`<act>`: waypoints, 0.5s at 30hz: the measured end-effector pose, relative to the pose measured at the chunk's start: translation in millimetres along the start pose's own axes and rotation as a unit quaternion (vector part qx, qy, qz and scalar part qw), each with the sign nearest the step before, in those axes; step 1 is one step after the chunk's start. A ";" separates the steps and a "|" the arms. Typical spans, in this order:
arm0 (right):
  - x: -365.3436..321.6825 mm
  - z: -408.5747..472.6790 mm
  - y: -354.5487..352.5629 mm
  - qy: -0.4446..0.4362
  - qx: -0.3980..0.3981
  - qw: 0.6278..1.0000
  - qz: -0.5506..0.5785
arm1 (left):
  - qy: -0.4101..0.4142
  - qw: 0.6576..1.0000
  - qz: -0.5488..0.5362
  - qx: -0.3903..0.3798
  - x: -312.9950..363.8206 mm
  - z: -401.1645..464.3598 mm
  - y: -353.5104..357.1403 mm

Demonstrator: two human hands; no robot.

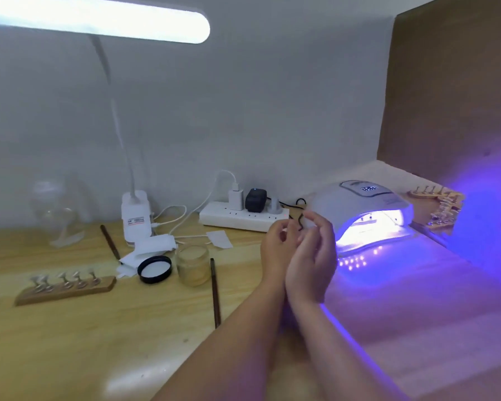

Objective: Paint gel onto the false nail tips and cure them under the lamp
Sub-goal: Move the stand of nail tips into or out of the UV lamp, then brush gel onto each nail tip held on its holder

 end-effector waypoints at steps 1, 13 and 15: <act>2.5 -0.6 -2.0 -0.003 -0.012 1.000 -0.013 | 0.007 1.000 0.001 0.013 4.0 -2.8 -1.3; -21.6 -54.7 71.2 -0.145 -0.344 0.925 -0.071 | 0.293 0.857 0.410 0.107 96.5 -105.2 -181.9; -24.8 -66.1 81.0 -0.164 -0.403 0.892 -0.122 | 0.276 0.821 0.460 0.195 97.3 -116.9 -235.4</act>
Point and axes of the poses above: each hand's wrist, its own z-axis towards the middle knuckle, its own y-axis out of the palm, x = y × z, the point moved 8 cm from there along z, towards the middle knuckle, and after that the axes turned 11 degrees about -y, right-handed, at the moved point
